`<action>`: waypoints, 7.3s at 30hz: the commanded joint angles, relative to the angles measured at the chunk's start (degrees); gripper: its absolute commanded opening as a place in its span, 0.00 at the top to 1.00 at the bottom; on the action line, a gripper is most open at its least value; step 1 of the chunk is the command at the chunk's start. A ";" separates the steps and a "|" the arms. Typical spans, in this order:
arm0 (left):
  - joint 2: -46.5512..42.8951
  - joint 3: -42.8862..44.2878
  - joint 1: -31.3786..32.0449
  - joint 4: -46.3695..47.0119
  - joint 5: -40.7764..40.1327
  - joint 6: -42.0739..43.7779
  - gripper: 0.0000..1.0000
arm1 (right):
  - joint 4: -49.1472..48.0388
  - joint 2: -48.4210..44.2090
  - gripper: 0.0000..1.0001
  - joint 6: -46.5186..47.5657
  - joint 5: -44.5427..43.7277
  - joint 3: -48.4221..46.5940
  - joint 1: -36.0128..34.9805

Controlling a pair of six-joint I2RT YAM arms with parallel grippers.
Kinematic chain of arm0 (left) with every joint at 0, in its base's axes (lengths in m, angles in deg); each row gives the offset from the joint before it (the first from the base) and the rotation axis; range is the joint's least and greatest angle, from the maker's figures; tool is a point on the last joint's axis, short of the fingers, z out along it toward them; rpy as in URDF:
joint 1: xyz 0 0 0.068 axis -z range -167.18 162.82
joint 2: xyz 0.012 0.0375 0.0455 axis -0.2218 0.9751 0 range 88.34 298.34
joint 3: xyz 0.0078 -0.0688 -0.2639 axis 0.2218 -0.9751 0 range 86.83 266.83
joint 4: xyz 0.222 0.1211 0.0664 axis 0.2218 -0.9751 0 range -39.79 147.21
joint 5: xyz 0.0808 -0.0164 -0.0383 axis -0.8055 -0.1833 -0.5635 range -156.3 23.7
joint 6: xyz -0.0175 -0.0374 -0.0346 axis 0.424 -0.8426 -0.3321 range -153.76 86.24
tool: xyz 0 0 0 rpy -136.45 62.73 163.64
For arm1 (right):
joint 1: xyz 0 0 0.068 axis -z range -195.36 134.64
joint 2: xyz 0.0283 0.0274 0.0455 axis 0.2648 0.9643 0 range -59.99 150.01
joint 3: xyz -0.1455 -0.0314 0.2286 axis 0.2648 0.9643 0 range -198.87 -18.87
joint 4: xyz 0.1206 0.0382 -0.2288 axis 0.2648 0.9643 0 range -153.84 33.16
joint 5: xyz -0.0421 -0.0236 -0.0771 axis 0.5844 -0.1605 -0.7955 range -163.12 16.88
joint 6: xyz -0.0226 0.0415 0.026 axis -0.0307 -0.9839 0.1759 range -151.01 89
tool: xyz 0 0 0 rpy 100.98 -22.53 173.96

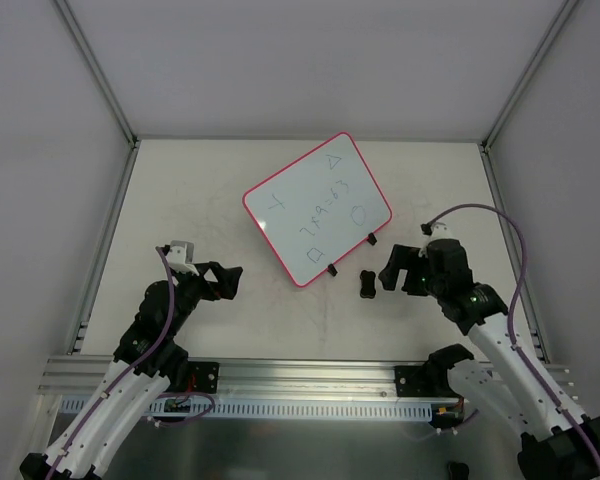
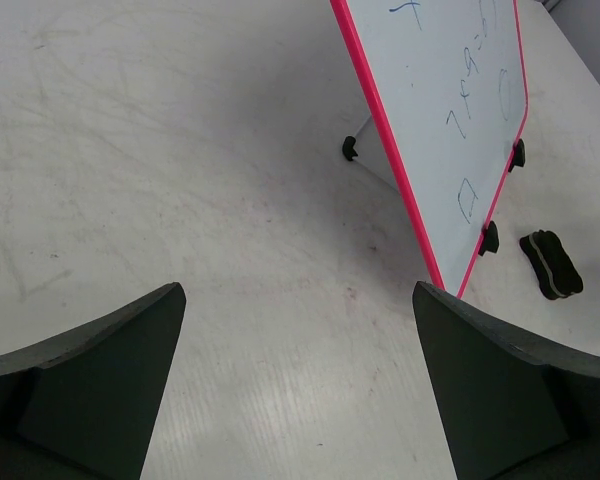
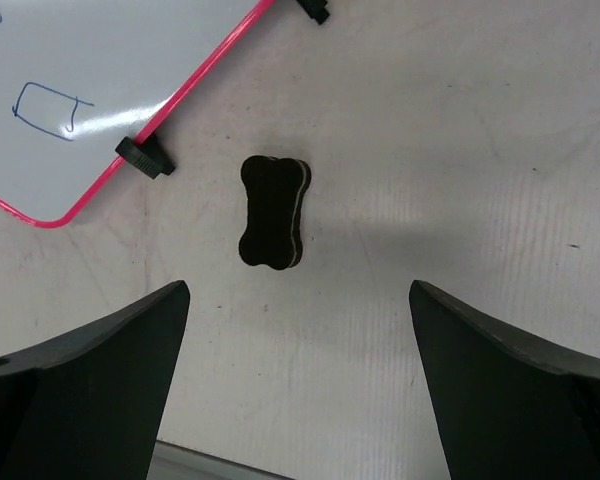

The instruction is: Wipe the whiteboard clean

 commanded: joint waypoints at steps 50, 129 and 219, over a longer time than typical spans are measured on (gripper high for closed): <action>0.54 1.61 0.50 1.36 0.87 0.67 0.01 | -6.72 48.21 0.54 -9.99 -11.91 -14.57 -15.76; 1.33 1.87 0.41 1.44 1.39 0.76 0.01 | 0.57 46.28 0.53 -8.32 -16.84 -17.82 -16.55; 49.48 -0.41 -11.28 68.81 33.82 -17.95 0.20 | -6.37 56.82 1.00 26.22 -2.42 -59.65 -26.57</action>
